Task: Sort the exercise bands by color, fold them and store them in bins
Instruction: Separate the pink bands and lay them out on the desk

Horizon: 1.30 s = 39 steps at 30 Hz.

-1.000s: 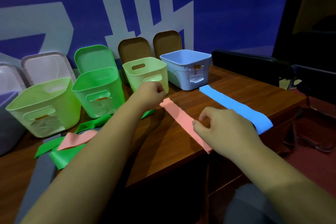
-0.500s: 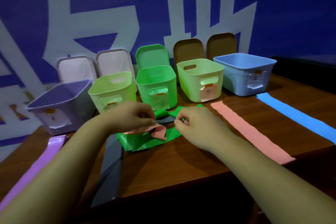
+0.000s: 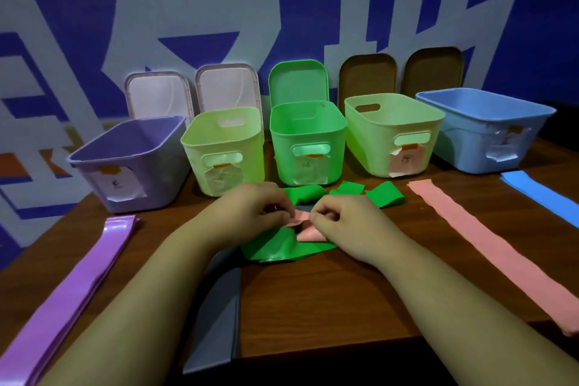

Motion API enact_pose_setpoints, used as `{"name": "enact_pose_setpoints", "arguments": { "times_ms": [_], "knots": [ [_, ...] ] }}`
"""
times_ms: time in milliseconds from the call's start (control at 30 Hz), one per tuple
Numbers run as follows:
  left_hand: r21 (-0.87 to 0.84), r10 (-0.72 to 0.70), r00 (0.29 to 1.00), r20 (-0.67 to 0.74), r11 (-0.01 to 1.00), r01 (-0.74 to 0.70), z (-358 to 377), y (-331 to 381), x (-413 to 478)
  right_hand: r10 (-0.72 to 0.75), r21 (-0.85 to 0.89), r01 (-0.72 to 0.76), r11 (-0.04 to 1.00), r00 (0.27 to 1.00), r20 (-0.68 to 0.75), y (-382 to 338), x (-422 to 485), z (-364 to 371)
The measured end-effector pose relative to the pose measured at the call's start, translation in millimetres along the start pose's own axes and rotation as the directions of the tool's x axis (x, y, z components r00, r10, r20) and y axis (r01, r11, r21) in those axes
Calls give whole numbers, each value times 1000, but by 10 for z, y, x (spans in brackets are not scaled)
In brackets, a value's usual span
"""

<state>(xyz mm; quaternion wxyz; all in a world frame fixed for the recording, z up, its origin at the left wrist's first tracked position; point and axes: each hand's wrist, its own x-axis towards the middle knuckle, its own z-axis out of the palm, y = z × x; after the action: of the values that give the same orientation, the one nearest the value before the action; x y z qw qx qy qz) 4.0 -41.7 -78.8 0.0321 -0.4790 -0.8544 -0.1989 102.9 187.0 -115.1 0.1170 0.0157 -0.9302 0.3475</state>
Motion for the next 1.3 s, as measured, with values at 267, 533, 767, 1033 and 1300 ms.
{"name": "enact_pose_setpoints", "arguments": {
  "times_ms": [267, 533, 767, 1033, 1300],
  "knots": [
    [55, 54, 998, -15, 997, -53, 11, -23, -35, -12, 30, 12, 999, 1000, 5, 44, 20, 30],
    [27, -72, 980, -186, 997, 78, 67, 28, -12, -156, 4, 160, 987, 970, -186, -22, -41, -12],
    [-137, -143, 947, -288, 985, 107, -9, 268, 78, -191, 91, 198, 976, 979, -74, -133, -115, 45],
    [-322, -183, 945, -271, 942, 90, -125, 511, 159, -7, 126, 33, 991, 980, -198, -32, -67, -18],
    [-376, -174, 912, -372, 926, 24, -272, 664, 207, 97, 196, -51, 979, 967, -235, -58, -95, -80]
  ]
}}
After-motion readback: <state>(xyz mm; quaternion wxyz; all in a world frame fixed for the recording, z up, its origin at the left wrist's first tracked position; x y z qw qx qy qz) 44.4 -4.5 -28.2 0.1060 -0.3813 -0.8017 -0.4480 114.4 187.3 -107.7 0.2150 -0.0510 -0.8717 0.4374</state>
